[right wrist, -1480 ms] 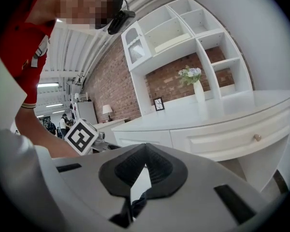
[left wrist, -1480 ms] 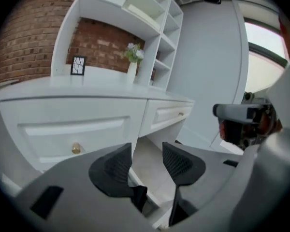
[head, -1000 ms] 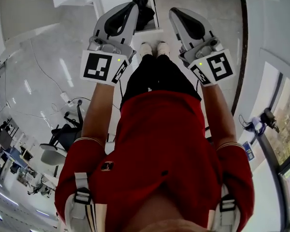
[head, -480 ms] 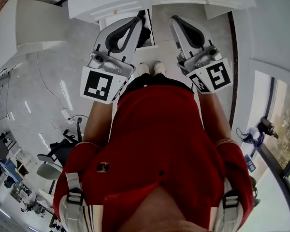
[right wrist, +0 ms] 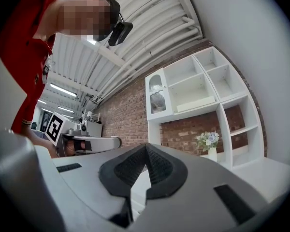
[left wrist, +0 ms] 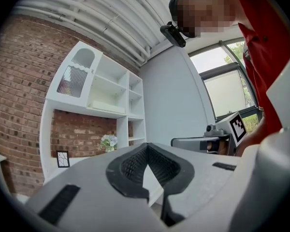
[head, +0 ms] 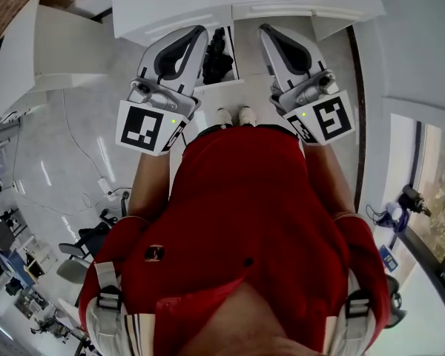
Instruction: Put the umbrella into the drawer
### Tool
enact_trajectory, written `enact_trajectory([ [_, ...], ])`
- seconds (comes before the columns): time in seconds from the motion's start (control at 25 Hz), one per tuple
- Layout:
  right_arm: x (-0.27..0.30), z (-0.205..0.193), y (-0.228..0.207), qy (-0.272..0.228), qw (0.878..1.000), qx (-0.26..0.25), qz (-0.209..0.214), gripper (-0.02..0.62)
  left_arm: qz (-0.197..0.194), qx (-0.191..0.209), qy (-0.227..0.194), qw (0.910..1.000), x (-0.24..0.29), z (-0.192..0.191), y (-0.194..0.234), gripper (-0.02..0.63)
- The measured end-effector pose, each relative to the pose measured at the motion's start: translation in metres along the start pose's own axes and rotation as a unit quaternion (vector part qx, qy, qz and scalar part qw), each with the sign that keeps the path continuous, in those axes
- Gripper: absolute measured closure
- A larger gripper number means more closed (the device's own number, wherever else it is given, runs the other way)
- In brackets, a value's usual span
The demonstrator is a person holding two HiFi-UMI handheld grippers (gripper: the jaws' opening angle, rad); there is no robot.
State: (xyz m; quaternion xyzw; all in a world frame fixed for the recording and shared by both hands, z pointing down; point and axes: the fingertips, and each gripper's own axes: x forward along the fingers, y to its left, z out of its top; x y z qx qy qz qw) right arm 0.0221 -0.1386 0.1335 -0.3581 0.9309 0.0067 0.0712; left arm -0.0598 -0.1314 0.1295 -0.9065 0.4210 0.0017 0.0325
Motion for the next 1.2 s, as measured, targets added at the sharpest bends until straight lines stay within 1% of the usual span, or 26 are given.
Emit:
enact_trajectory([
  [0.28, 0.001, 0.003, 0.002, 0.000, 1.000, -0.002, -0.001, 0.597, -0.011, -0.002, -0.007, 0.9999, 0.001, 0.005, -0.006, 0.600],
  [1.2, -0.009, -0.010, 0.021, 0.021, 1.000, -0.004, -0.006, 0.597, -0.010, -0.016, -0.001, 0.9998, -0.023, -0.005, -0.008, 0.600],
])
